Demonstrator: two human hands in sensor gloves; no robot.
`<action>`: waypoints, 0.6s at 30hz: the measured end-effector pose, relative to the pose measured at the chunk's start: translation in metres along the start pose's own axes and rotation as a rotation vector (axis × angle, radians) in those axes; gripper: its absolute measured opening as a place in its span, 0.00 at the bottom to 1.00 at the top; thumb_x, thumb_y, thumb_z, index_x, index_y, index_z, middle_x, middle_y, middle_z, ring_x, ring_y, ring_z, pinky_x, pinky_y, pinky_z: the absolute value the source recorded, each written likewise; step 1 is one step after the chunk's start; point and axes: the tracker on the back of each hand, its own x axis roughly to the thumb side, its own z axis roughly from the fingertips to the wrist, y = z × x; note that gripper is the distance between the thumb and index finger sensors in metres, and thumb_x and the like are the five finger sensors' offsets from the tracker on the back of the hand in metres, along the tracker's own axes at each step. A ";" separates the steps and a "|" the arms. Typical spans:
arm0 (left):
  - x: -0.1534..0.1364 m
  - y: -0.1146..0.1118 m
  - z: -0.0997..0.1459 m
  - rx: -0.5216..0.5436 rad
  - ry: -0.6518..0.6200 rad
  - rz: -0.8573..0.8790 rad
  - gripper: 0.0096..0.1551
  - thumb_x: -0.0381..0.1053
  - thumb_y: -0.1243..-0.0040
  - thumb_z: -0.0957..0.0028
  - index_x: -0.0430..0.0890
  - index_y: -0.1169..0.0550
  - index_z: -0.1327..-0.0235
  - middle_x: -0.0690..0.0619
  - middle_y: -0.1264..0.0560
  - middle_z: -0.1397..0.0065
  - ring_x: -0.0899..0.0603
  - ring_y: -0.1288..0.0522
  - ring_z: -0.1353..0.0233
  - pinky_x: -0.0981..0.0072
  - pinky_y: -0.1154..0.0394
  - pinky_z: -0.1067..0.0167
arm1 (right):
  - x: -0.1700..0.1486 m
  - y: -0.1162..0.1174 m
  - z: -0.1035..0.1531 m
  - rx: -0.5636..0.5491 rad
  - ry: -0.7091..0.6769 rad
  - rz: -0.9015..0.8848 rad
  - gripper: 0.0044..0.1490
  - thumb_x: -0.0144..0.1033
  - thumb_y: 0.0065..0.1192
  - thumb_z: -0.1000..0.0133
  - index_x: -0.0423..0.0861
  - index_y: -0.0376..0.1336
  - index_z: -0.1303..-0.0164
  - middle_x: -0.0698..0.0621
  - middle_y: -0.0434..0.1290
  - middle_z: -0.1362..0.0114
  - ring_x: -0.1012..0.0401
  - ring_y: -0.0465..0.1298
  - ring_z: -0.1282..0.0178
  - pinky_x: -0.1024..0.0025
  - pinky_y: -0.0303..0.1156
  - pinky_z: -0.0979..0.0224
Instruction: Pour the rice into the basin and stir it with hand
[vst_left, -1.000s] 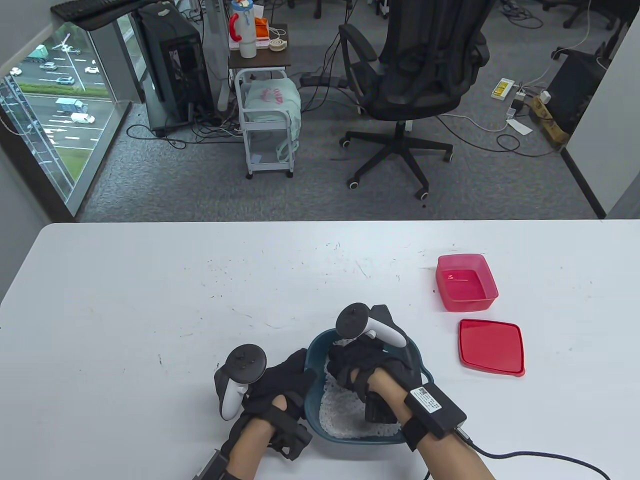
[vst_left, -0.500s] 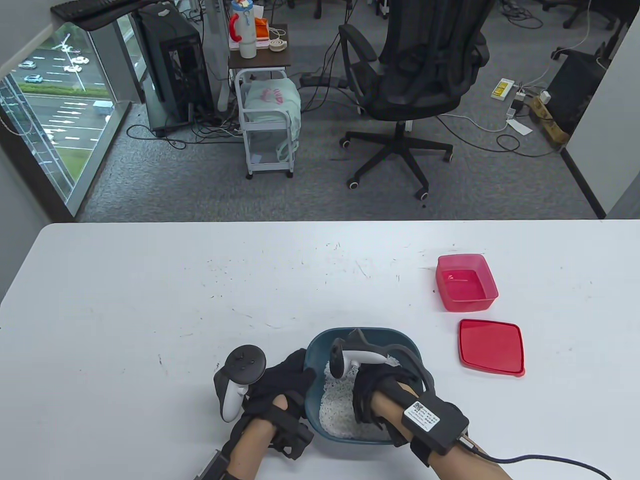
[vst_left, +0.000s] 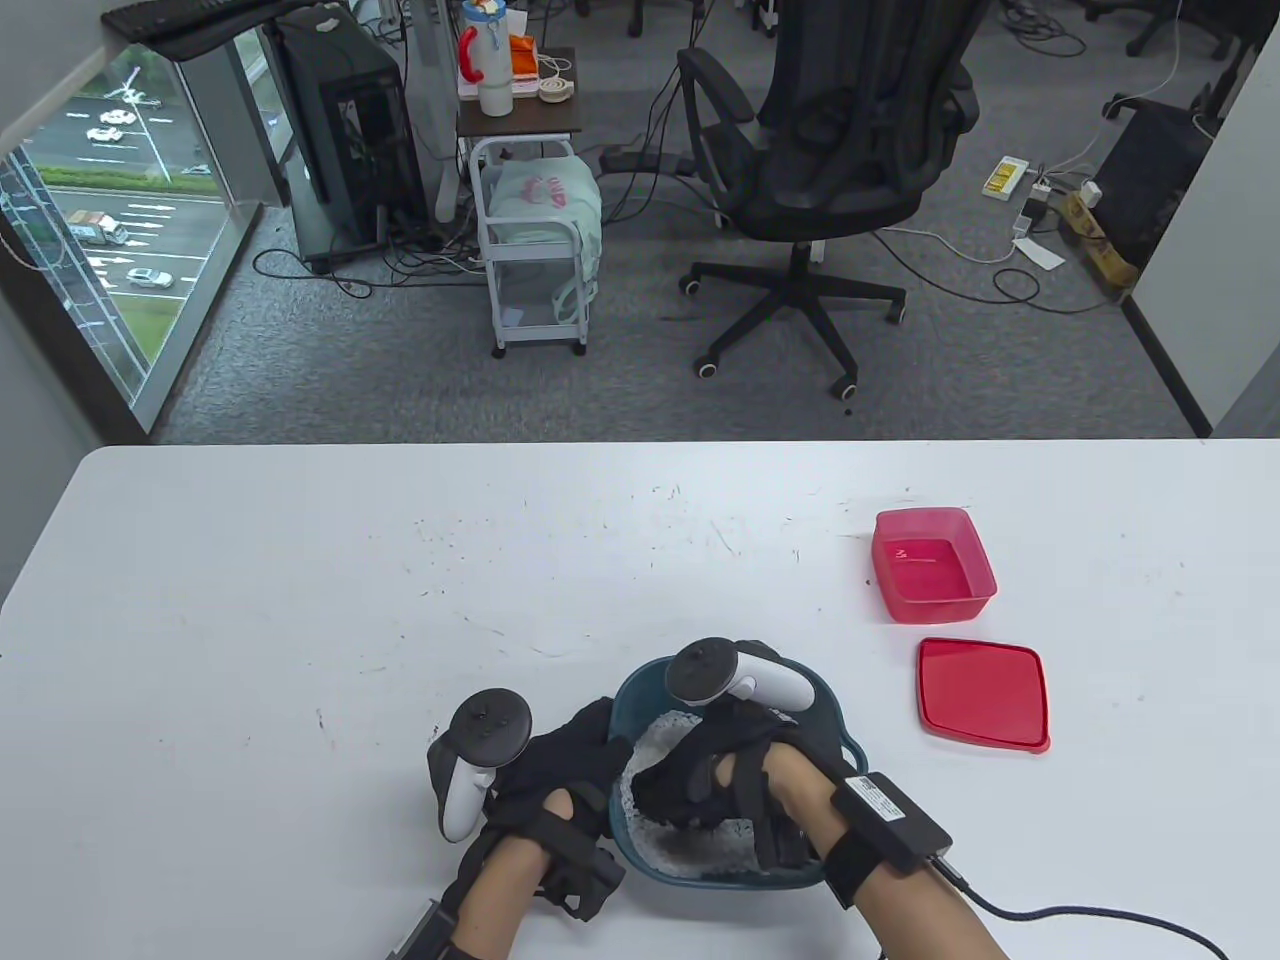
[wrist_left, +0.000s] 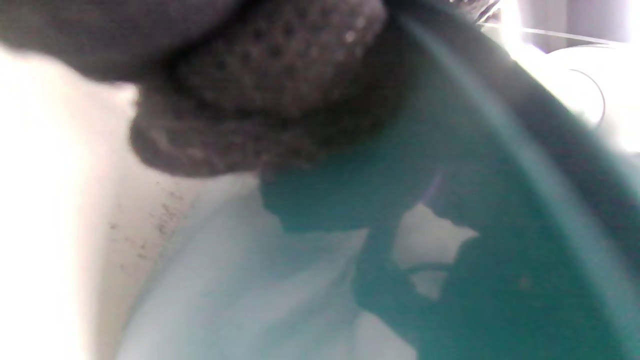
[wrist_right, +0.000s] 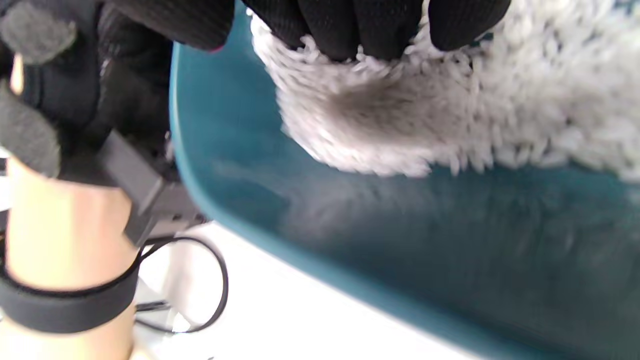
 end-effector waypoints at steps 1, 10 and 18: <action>0.000 0.000 0.000 -0.003 -0.002 0.000 0.38 0.47 0.35 0.47 0.33 0.30 0.26 0.28 0.25 0.32 0.49 0.11 0.80 0.69 0.12 0.88 | 0.000 -0.003 0.000 -0.034 0.018 0.004 0.44 0.44 0.60 0.55 0.38 0.56 0.30 0.37 0.60 0.25 0.40 0.59 0.26 0.35 0.60 0.33; 0.003 0.000 0.000 -0.005 -0.015 -0.032 0.38 0.47 0.35 0.47 0.32 0.31 0.26 0.28 0.25 0.32 0.50 0.11 0.80 0.69 0.12 0.87 | -0.002 -0.026 0.010 -0.357 0.317 0.205 0.40 0.45 0.59 0.53 0.37 0.63 0.33 0.36 0.66 0.29 0.39 0.68 0.31 0.35 0.64 0.36; 0.003 0.000 0.001 0.010 -0.008 -0.026 0.38 0.47 0.34 0.48 0.32 0.30 0.27 0.28 0.24 0.33 0.50 0.11 0.82 0.70 0.12 0.88 | -0.007 -0.012 0.014 -0.267 0.661 0.559 0.41 0.46 0.60 0.55 0.29 0.67 0.40 0.30 0.79 0.41 0.38 0.82 0.49 0.44 0.77 0.52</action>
